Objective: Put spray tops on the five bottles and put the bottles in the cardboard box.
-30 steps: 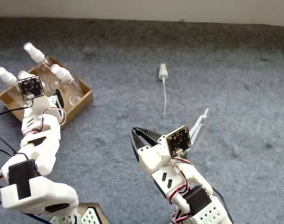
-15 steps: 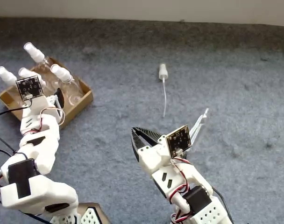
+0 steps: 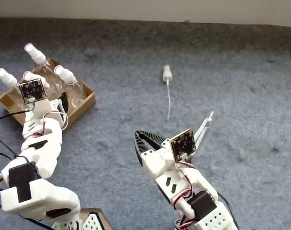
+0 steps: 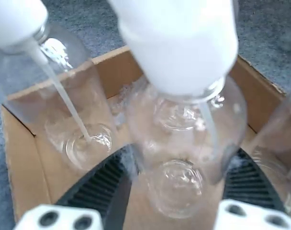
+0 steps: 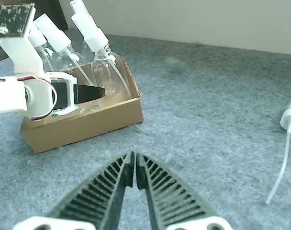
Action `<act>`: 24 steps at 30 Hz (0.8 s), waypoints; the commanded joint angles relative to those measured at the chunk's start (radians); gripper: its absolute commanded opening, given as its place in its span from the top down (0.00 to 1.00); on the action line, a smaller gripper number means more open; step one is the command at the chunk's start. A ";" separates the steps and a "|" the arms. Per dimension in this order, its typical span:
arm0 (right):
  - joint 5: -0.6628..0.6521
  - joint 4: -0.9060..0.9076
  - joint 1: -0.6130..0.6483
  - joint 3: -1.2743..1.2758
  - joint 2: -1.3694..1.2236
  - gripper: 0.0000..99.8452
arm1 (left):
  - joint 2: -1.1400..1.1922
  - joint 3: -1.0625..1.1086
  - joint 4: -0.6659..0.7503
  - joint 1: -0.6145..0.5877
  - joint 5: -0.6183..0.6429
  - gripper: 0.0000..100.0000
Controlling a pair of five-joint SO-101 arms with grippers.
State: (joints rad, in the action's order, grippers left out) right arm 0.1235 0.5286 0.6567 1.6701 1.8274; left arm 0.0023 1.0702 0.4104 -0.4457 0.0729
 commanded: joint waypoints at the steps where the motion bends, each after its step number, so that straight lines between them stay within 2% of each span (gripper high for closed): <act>1: 0.002 0.004 0.010 0.110 0.010 1.00 | -0.008 -0.002 0.009 0.019 0.009 0.76; 24: 0.002 0.004 0.010 0.110 0.010 1.00 | -0.010 -0.027 0.014 0.022 0.012 0.76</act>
State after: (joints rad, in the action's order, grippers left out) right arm 0.1235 0.5286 0.6567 1.6701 1.8274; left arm 0.0023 1.0702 0.4104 -0.4457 0.0729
